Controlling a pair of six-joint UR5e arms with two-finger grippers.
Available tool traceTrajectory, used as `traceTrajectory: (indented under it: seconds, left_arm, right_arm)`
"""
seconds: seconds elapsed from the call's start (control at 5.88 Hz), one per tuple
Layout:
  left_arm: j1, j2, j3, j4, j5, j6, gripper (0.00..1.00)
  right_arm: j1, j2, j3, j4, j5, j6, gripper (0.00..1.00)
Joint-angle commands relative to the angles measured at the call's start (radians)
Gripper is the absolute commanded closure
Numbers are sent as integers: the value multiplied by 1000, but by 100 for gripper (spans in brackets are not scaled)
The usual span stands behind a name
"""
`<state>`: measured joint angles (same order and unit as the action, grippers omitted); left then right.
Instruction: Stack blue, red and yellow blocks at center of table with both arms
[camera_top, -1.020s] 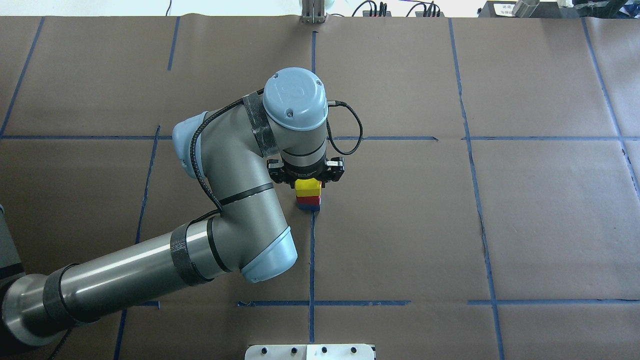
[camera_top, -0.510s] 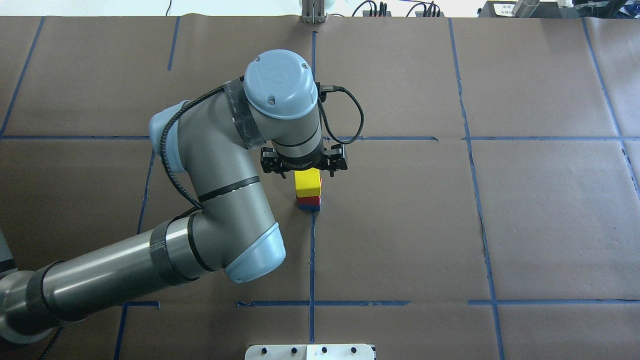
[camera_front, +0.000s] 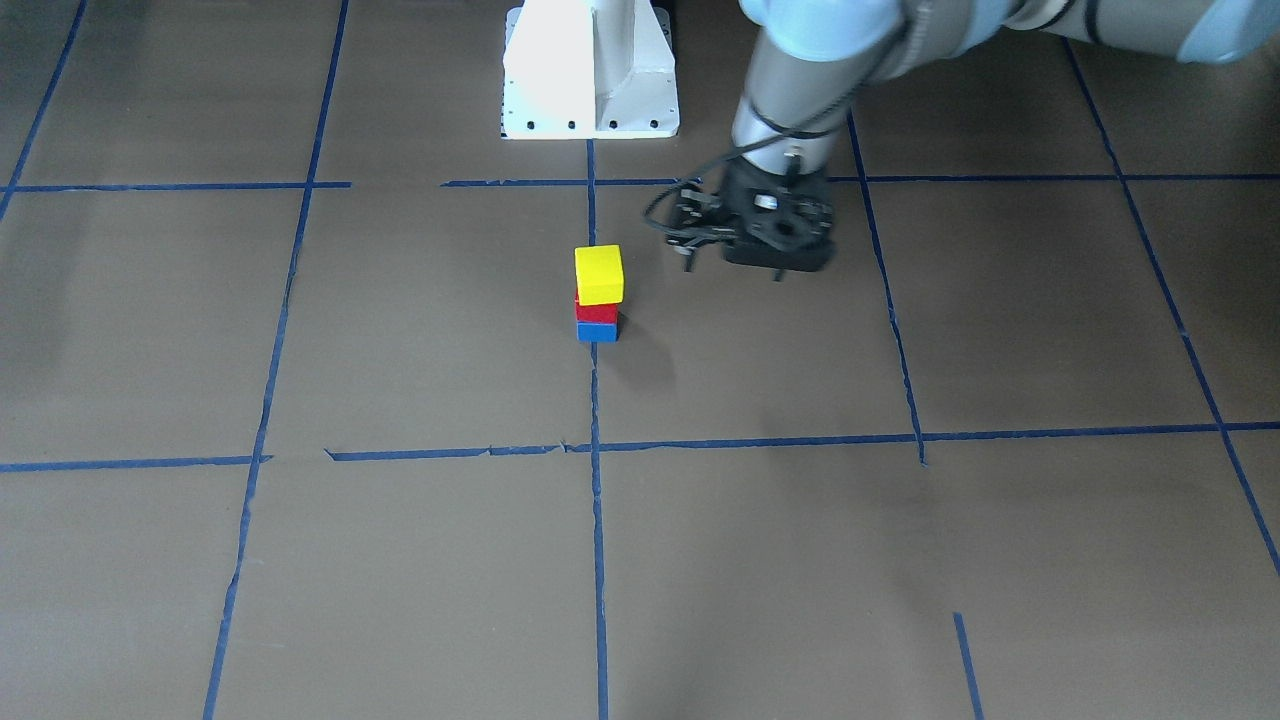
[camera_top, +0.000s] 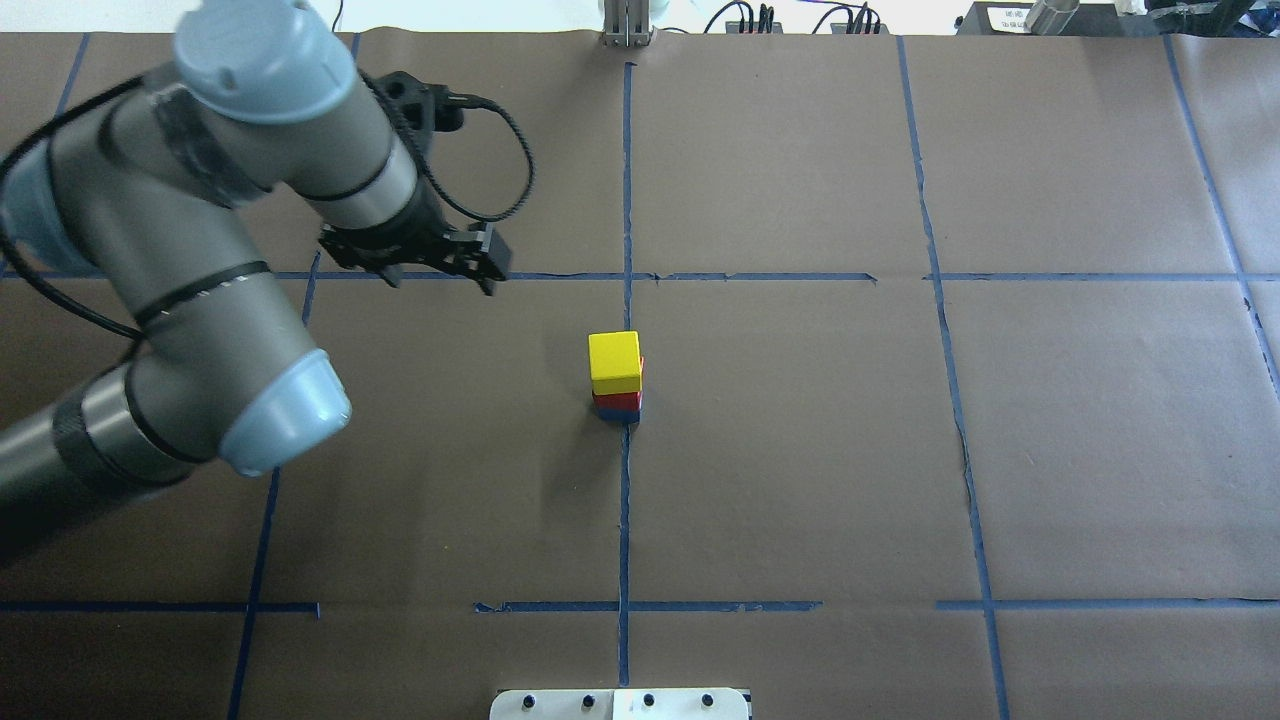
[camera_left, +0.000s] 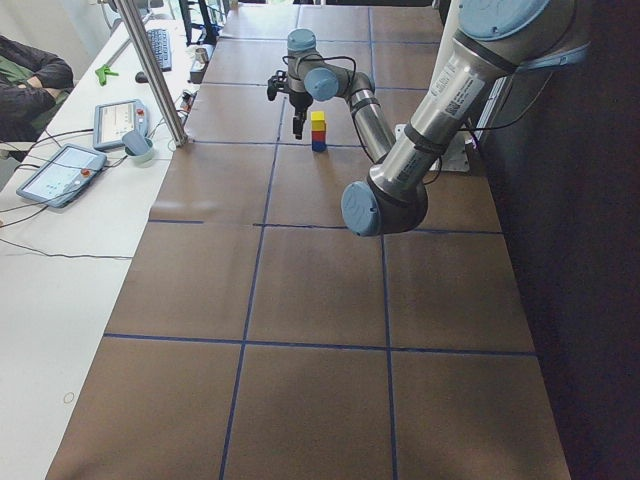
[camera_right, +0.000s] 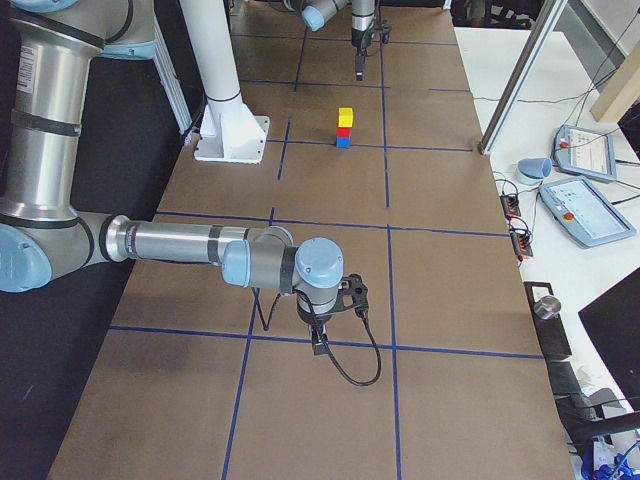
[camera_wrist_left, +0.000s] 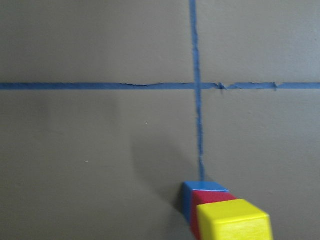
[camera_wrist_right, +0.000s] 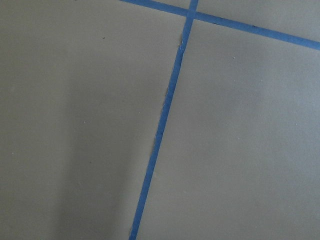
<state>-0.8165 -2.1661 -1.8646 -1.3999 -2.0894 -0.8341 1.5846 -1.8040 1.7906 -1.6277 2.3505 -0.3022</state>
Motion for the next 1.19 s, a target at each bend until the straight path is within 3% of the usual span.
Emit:
traceTrajectory:
  seconds: [0.0, 0.17, 0.34, 0.51, 0.68, 1.02]
  left_arm:
    - [-268, 214, 1, -4, -130, 369, 0]
    - [-386, 306, 30, -1, -159, 608, 0]
    - [-529, 401, 112, -11, -248, 836, 0]
    - [-629, 476, 190, -14, -276, 1010, 0]
    - [-668, 568, 194, -20, -275, 1012, 0]
    - [-693, 655, 200, -22, -274, 1009, 0]
  right_arm:
    - [-1, 0, -7, 14, -2, 3, 1]
    - [0, 2, -7, 16, -2, 46, 1]
    - [0, 3, -5, 22, -2, 85, 0]
    - [-1, 3, -4, 22, 0, 86, 0]
    - [-2, 3, -4, 22, 1, 86, 0]
    - [-2, 3, 0, 23, 1, 86, 0]
